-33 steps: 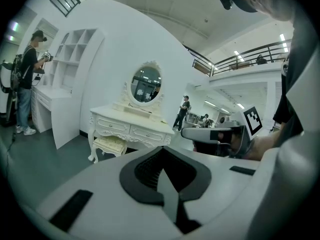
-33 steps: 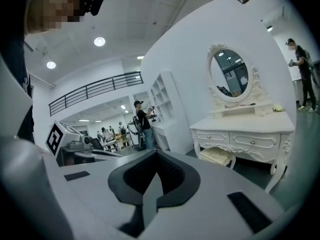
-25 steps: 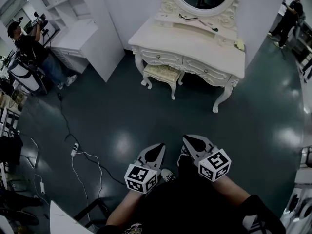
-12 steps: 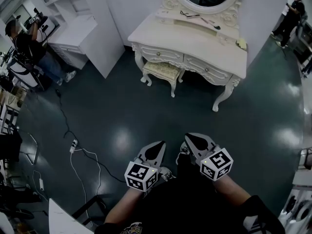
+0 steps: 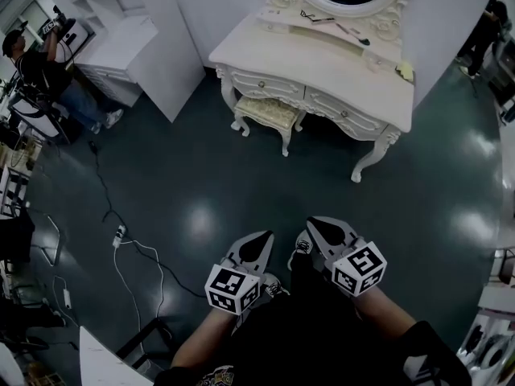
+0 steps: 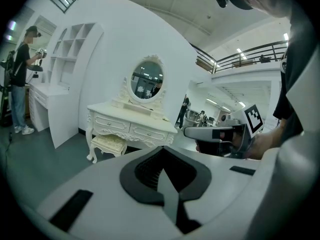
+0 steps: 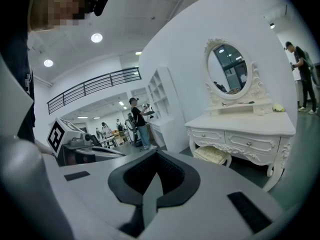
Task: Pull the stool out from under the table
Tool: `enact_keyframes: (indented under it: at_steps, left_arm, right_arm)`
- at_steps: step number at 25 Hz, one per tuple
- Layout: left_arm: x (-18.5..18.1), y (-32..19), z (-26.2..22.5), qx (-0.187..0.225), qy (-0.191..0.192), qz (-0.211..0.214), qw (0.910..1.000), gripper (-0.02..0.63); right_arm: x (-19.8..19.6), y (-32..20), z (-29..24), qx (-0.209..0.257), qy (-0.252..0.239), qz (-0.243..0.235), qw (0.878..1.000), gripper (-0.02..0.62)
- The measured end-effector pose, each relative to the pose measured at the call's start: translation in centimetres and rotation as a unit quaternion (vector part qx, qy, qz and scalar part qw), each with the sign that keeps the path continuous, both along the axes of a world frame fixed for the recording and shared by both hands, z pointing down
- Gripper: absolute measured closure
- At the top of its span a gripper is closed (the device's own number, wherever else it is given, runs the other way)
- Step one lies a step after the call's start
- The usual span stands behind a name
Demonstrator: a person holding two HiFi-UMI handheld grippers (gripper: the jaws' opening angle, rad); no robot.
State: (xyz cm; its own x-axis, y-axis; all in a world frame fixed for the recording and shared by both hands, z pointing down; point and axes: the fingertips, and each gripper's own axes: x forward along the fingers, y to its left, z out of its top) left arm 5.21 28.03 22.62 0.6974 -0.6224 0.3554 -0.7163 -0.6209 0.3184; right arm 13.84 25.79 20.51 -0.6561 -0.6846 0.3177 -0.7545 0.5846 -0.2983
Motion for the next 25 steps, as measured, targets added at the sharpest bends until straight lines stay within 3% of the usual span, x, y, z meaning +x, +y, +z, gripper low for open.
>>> enact_keyframes:
  at_steps: [17, 25]
  left_arm:
    - [2.7, -12.7, -0.3, 0.016, -0.011, -0.041, 0.999, 0.609]
    - [3.5, -16.9, -0.2, 0.009, -0.029, -0.053, 0.9982, 0.609]
  right_arm:
    - [2.9, -13.0, -0.7, 0.013, -0.001, -0.041, 0.999, 0.569]
    - [4.5, -17.6, -0.6, 0.015, -0.019, -0.038, 0.999, 0.569]
